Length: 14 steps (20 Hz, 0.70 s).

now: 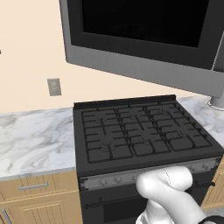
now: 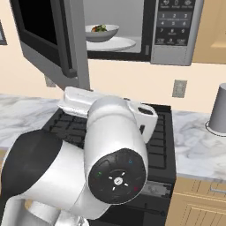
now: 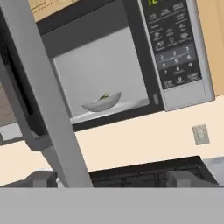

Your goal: The microwave is finished heating the chicken drumstick and broccoli. Take the bowl containing the food and place it on the dining counter.

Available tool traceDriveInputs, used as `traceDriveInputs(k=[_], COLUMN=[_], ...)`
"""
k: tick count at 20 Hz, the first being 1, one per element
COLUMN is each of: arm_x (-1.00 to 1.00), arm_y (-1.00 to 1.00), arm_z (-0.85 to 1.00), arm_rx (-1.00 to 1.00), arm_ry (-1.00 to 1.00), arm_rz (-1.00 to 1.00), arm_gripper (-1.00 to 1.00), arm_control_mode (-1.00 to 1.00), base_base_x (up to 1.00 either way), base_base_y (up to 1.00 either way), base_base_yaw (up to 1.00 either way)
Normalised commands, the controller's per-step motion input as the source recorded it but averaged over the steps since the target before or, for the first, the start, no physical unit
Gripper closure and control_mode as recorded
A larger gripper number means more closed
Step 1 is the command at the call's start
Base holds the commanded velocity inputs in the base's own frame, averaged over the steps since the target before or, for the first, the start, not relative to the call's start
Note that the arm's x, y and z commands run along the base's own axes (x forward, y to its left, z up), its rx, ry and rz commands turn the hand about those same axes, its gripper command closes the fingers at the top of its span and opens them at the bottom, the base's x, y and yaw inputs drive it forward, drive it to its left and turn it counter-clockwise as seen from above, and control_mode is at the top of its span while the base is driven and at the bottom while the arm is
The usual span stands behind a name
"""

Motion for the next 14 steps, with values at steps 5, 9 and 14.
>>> traceDriveInputs(k=[5,9,14], arm_x=[0.80,0.91,0.88], arm_y=[-0.21,0.00,0.00], arm_z=[-0.62,-0.31,-0.11], arm_rx=[0.28,0.27,0.19], arm_ry=[0.31,0.16,0.11], arm_rz=[0.12,0.01,0.02], arm_gripper=[-1.00,-1.00,-1.00], arm_control_mode=[-1.00,-1.00,-1.00], base_base_x=[0.00,0.00,0.00], base_base_y=[0.00,0.00,0.00], base_base_yaw=[0.00,0.00,0.00])
